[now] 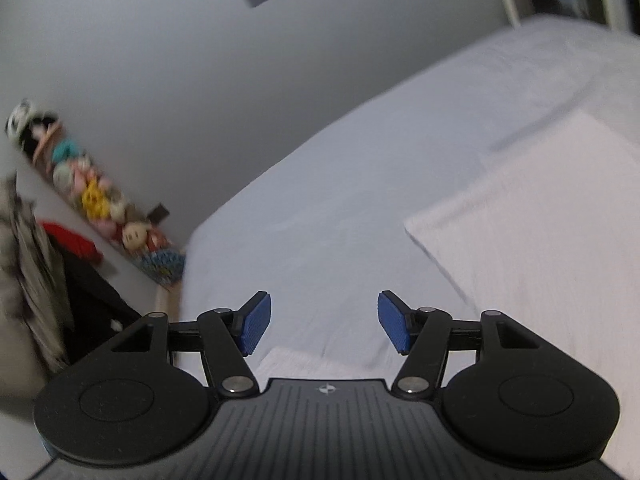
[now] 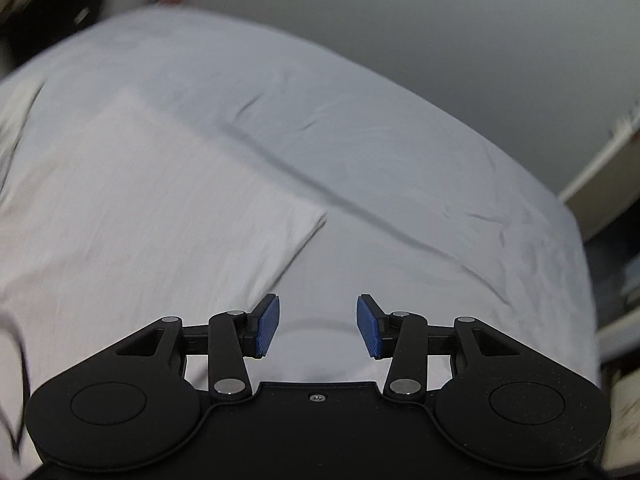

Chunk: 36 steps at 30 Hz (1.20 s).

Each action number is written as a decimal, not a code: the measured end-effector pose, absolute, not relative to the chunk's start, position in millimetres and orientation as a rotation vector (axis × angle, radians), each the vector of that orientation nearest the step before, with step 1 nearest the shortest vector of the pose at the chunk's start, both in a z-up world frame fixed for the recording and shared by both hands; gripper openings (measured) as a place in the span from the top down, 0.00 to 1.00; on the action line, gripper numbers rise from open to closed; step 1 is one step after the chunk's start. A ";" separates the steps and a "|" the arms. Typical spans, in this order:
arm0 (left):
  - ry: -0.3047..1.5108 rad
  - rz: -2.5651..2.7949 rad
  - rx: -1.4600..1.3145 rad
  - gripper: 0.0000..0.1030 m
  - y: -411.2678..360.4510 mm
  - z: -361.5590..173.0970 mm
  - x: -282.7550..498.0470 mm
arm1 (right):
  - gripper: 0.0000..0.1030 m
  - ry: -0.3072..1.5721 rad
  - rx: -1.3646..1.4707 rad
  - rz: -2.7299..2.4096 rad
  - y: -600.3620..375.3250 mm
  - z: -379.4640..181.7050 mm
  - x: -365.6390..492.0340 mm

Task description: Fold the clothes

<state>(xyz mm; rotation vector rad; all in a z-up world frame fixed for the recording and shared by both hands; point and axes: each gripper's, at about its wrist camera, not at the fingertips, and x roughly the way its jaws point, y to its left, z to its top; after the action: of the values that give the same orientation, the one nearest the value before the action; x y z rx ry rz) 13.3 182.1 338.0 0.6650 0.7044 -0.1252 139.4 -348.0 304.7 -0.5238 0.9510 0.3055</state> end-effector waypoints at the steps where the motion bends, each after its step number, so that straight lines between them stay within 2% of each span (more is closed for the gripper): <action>1: 0.708 -0.147 0.698 0.44 178.8 336.5 0.7 | 0.60 0.965 -0.568 0.327 -347.5 308.2 123.3; 4: 0.714 -0.237 0.825 0.44 163.7 315.3 -38.2 | 0.61 0.984 -0.663 0.392 -345.6 312.1 86.0; 10: 0.722 -0.450 1.144 0.44 121.4 237.2 -106.8 | 0.62 1.000 -0.834 0.541 -333.7 297.9 11.8; 16: 0.709 -0.612 1.405 0.44 102.8 143.4 -152.5 | 0.67 0.978 -1.048 0.673 -313.5 242.4 -46.0; 21: 0.715 -0.671 1.435 0.45 95.9 89.9 -146.9 | 0.67 0.965 -1.065 0.739 -309.0 197.3 -68.0; 23: 0.708 -0.673 1.459 0.52 92.7 77.3 -142.3 | 0.67 0.934 -1.078 0.762 -307.6 183.5 -73.5; 30: 0.676 -0.676 1.497 0.66 88.0 63.8 -118.2 | 0.67 0.846 -1.206 0.879 -304.2 146.7 -89.0; 35: 0.707 -0.686 1.491 0.90 87.0 58.0 -104.7 | 0.69 0.772 -1.303 0.911 -299.7 129.5 -94.4; 36: 0.707 -0.683 1.489 0.91 86.6 55.0 -103.0 | 0.72 0.763 -1.310 0.910 -298.5 127.3 -94.1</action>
<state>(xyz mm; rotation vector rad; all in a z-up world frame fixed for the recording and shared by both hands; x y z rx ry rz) -103.0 86.6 55.0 1.4895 0.7066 -0.6828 -94.1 -298.5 127.3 -1.3104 0.7631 0.9097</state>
